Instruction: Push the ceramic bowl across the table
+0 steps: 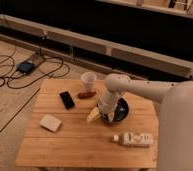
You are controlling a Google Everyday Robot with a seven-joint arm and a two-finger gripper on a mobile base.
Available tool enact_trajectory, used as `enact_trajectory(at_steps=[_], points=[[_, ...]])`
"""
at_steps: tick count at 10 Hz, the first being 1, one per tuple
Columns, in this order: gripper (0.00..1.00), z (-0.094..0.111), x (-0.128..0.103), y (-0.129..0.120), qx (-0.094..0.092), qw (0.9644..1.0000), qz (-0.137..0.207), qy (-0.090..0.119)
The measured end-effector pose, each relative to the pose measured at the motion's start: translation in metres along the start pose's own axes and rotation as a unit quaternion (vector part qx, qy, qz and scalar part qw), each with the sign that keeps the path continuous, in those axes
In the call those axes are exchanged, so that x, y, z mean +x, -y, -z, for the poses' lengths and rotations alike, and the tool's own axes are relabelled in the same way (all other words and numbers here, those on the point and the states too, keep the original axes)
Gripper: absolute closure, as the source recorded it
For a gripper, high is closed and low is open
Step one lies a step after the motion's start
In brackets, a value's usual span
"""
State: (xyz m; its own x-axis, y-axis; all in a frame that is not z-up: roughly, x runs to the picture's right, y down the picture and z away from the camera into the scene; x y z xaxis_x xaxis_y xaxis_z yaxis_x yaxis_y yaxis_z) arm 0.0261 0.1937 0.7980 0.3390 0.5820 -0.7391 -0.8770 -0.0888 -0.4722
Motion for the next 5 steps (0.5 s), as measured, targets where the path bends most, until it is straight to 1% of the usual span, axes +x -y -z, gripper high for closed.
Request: enact_trajectory(at_steps=[3, 5], points=[[0.2, -0.007, 0.014, -0.006, -0.008, 0.9999, 0.005, -0.014], [0.2, -0.008, 0.017, -0.01, -0.013, 0.9998, 0.009, -0.016]])
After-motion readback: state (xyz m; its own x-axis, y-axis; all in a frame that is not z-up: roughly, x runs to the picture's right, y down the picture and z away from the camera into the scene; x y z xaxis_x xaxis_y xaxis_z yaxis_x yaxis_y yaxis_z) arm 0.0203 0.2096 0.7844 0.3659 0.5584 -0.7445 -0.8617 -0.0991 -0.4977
